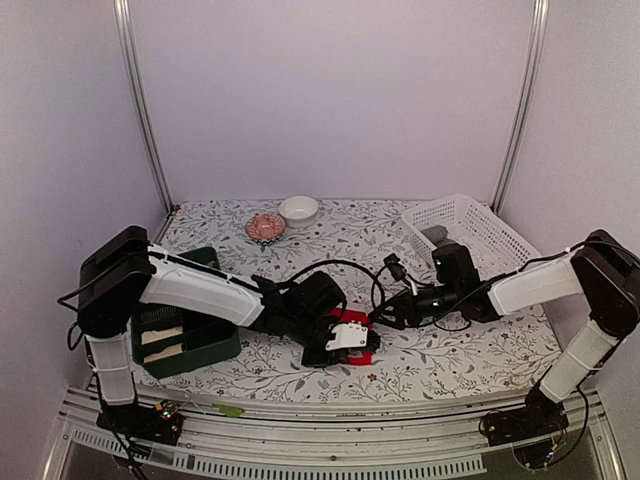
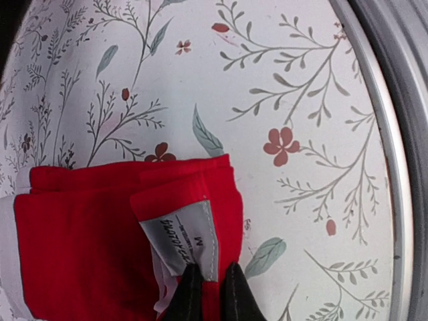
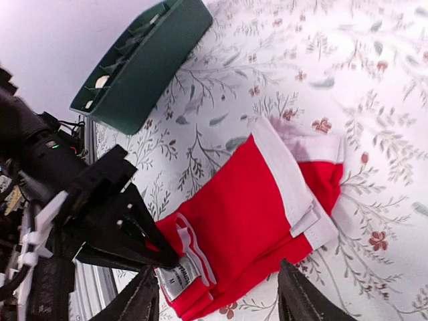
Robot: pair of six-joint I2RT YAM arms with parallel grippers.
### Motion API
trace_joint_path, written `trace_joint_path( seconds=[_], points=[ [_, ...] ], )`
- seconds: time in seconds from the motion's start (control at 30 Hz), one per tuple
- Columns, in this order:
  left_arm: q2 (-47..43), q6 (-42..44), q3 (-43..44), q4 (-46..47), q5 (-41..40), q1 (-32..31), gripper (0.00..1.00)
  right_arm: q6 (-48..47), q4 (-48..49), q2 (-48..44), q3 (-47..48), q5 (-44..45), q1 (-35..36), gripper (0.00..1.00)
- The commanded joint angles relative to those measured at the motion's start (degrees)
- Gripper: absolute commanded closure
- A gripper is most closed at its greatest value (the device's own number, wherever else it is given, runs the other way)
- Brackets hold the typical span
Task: Roll the underwear
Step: Roll the underwear at the center of the board.
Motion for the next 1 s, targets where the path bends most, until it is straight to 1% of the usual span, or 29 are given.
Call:
trace_joint_path(
  seconds=[0.0, 0.03, 0.07, 0.13, 0.2, 0.27, 0.37, 0.47, 0.57, 0.83, 0.97],
  points=[
    [5.3, -2.1, 4.4, -17.1, 12.4, 4.3, 1.0, 3.5, 7.0, -10.8, -6.4, 7.5, 0.2, 0.33],
    [6.1, -2.0, 5.9, -19.3, 14.1, 5.2, 1.0, 3.6, 6.9, -13.2, -7.9, 8.2, 0.2, 0.3],
    [7.1, -1.8, 7.5, -21.4, 16.3, 5.9, 1.0, 3.4, 6.7, -16.1, -9.3, 9.1, 0.6, 0.29],
    [8.9, -1.8, 10.7, -25.9, 19.5, 7.5, 1.0, 2.0, 5.3, -21.6, -11.8, 11.6, 2.1, 0.29],
    [10.2, -2.7, 13.0, -27.9, 23.4, 9.4, 1.0, -0.8, 2.7, -26.1, -13.5, 14.2, 4.8, 0.31],
    [12.7, -3.5, 16.6, -31.9, 27.1, 11.3, 1.0, -3.7, 0.4, -29.1, -14.8, 16.6, 8.0, 0.33],
    [16.2, -3.8, 20.4, -35.7, 30.0, 13.5, 1.0, -6.5, -1.4, -30.2, -16.1, 19.1, 13.1, 0.36],
    [18.1, -3.9, 22.6, -37.7, 32.1, 14.4, 1.0, -10.3, -1.6, -26.7, -15.8, 21.5, 18.2, 0.37],
    [19.5, -4.1, 23.9, -38.9, 33.8, 15.0, 1.0, -16.7, -1.9, -19.9, -12.2, 24.2, 21.0, 0.38],
    [19.8, -4.3, 24.1, -39.4, 34.2, 16.0, 1.0, -28.7, 0.4, -4.3, -2.6, 26.4, 21.3, 0.39],
    [19.5, -4.4, 23.9, -39.4, 33.9, 16.1, 1.0, -31.6, 0.9, -1.3, -0.3, 26.4, 21.4, 0.39]
  ],
)
